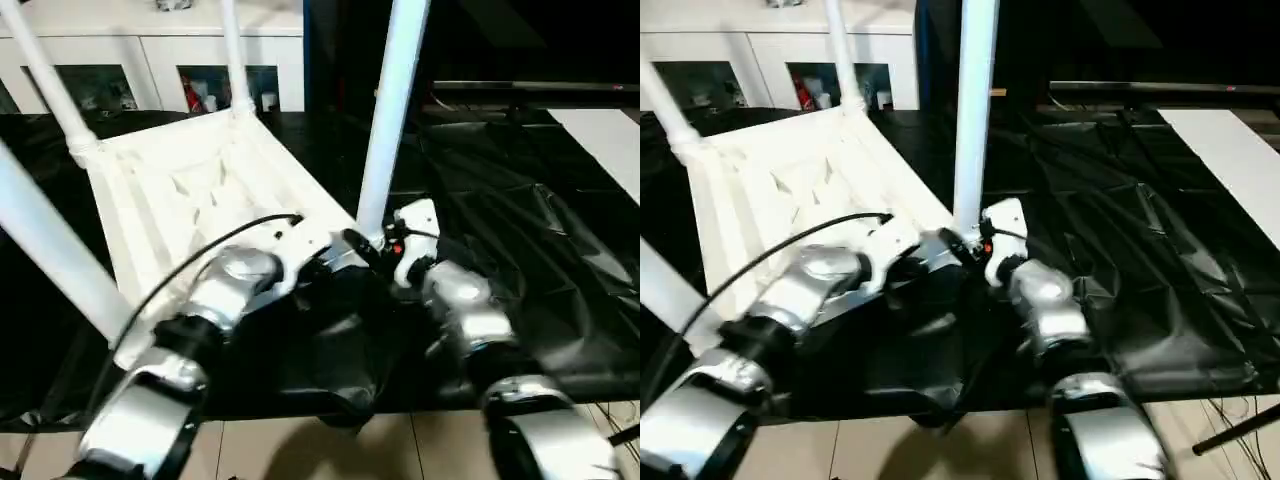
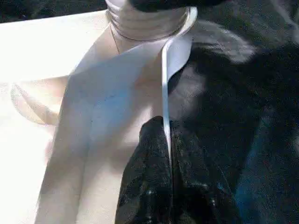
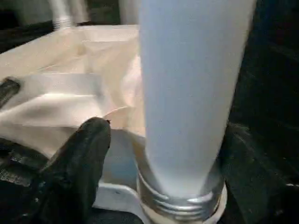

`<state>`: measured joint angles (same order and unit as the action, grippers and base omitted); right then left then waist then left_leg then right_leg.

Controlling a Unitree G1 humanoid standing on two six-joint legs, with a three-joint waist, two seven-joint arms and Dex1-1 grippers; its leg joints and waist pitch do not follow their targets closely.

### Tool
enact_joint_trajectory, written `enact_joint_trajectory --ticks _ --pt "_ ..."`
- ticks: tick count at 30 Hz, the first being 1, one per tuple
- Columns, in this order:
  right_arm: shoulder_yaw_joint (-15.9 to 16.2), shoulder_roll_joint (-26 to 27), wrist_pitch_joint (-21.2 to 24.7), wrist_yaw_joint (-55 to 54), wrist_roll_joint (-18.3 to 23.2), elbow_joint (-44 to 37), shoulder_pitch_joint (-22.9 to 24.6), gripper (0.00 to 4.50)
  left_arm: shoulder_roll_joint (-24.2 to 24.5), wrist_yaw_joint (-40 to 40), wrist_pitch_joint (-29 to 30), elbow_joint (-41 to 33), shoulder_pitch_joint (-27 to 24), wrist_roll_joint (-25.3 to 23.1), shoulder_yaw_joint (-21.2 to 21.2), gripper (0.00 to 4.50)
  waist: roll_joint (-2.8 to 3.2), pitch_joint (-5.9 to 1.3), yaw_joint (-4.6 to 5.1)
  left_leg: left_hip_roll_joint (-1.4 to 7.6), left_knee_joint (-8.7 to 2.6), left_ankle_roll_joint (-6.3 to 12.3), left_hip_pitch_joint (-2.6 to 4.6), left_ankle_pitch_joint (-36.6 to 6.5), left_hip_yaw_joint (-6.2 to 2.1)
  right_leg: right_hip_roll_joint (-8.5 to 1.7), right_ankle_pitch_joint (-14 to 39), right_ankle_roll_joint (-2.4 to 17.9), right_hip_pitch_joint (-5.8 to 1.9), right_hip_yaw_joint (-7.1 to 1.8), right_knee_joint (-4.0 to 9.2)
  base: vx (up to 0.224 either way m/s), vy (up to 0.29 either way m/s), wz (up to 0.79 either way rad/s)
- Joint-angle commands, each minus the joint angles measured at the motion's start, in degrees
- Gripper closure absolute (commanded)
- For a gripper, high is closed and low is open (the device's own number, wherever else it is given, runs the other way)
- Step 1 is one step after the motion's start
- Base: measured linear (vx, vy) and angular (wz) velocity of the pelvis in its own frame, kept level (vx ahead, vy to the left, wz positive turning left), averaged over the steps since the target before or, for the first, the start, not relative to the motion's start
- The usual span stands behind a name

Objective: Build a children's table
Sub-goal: Rotate leg to tighten

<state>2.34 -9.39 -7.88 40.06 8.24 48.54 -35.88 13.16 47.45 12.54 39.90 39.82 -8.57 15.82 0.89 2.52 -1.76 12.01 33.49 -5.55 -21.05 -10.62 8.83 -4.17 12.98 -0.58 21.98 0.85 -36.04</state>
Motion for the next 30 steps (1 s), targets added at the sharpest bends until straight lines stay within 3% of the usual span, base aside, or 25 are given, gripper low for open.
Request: enact_joint_trajectory --ticks 1,5,6,8,10,13,16,22,30 --pt "3.5 -3.0 0.9 9.7 -1.3 -3.0 1.7 0.67 2.4 6.0 -0.5 -1.5 -2.7 0.6 1.8 4.50 -1.03 -3.31 -0.48 0.29 -3.34 6.01 -0.18 -7.0 0.91 -2.35 1.0 15.0 -2.75 -1.00 4.33 0.000 0.000 0.00" --pt "4.9 -6.1 0.3 15.5 -2.0 -4.1 2.6 0.67 4.8 13.8 -3.2 -4.9 -4.0 2.8 2.8 4.50 -0.94 -3.57 -0.49 0.33 -3.15 6.96 -0.08 -5.3 0.98 -2.23 -4.7 16.9 -2.62 -1.00 3.75 0.000 0.000 0.00" --pt "6.9 -8.4 2.3 21.1 -1.9 -6.1 3.7 0.67 7.2 20.3 -4.3 -7.8 -5.2 4.5 4.2 4.50 -0.90 -3.57 -0.52 0.33 -3.13 7.12 -0.06 -5.2 0.95 -2.23 -5.4 17.0 -2.66 -0.98 3.64 0.000 0.000 0.00" --pt "8.6 -9.9 3.1 24.8 -2.4 -7.8 4.5 0.67 9.1 23.3 -4.4 -9.0 -5.6 4.9 4.9 4.50 -0.78 -3.64 -0.84 0.45 -2.99 7.94 -0.02 -4.2 1.06 -2.08 -7.3 17.5 -2.68 -0.83 3.38 0.000 0.000 0.00" --pt "8.8 -10.2 3.8 26.0 -1.6 -9.0 4.8 0.67 9.4 23.9 -3.7 -9.4 -5.5 5.7 4.3 4.50 -0.88 -3.65 -1.21 0.64 -2.83 8.47 0.08 -3.2 1.24 -2.10 -9.6 18.2 -2.53 -0.79 3.08 0.000 0.000 0.00" --pt "8.6 -10.1 4.2 26.4 -0.7 -9.6 4.9 0.67 9.7 24.4 -3.5 -9.8 -5.6 5.8 4.2 4.50 -0.93 -3.50 -1.70 0.80 -3.07 7.57 0.42 -5.0 1.42 -2.33 -6.4 18.0 -2.25 -0.82 3.28 0.000 0.000 0.00" --pt "8.4 -9.6 5.0 28.4 0.9 -11.0 5.0 0.67 10.1 25.1 -3.3 -10.2 -5.8 6.0 4.0 4.50 -1.07 -3.48 -1.72 0.81 -3.15 6.92 0.32 -5.3 1.51 -2.34 -5.7 17.5 -2.37 -0.84 3.28 0.000 0.000 0.00" --pt "8.5 -9.8 6.6 31.3 1.6 -12.4 5.5 0.67 10.5 25.9 -3.3 -10.6 -6.2 6.6 3.8 4.50 -1.36 -3.61 -1.96 0.63 -2.81 7.92 0.18 -2.3 1.64 -2.35 -9.4 17.6 -2.48 -0.85 2.88 0.000 0.000 0.00" --pt "8.8 -9.9 7.8 32.5 1.9 -11.5 5.4 1.36 11.0 25.9 -2.9 -10.9 -6.6 6.7 3.4 4.50 -1.54 -3.55 -2.11 0.70 -2.88 7.44 0.25 -2.9 1.62 -2.50 -6.8 17.3 -2.39 -0.85 2.98 0.000 0.000 0.00"
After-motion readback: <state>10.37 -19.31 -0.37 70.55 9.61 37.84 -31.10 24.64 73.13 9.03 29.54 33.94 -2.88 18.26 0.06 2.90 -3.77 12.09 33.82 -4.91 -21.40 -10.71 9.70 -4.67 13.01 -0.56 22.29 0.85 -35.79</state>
